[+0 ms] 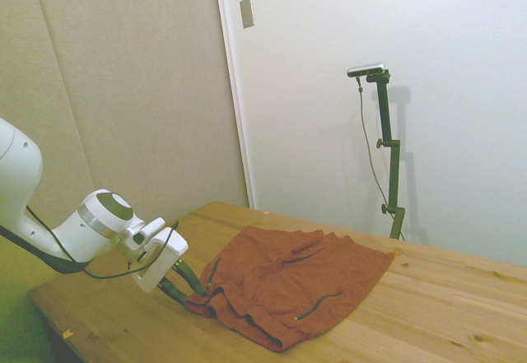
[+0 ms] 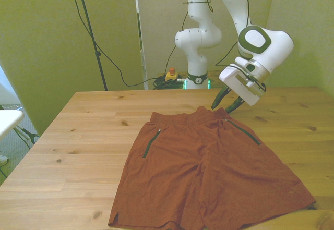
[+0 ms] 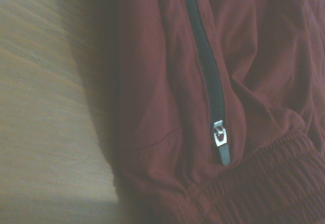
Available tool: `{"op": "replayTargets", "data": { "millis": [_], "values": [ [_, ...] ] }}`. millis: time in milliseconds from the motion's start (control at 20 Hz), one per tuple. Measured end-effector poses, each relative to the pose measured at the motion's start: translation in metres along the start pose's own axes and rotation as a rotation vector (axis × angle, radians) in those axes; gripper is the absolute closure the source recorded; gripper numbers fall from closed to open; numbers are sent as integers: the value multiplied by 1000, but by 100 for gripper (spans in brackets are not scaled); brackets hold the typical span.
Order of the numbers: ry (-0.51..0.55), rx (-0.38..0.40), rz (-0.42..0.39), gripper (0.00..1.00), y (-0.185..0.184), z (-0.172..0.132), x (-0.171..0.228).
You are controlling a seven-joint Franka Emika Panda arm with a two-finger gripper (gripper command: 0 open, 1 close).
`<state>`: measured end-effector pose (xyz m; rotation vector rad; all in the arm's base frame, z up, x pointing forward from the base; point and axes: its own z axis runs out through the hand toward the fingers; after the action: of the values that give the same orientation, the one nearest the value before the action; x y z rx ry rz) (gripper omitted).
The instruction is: Fold the shorts
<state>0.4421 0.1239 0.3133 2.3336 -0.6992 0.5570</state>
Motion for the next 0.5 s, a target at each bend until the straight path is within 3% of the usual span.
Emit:
{"op": "replayTargets", "data": {
  "millis": [500],
  "values": [
    [-9,35,-5,100,-6,2,-5]
  ]
}}
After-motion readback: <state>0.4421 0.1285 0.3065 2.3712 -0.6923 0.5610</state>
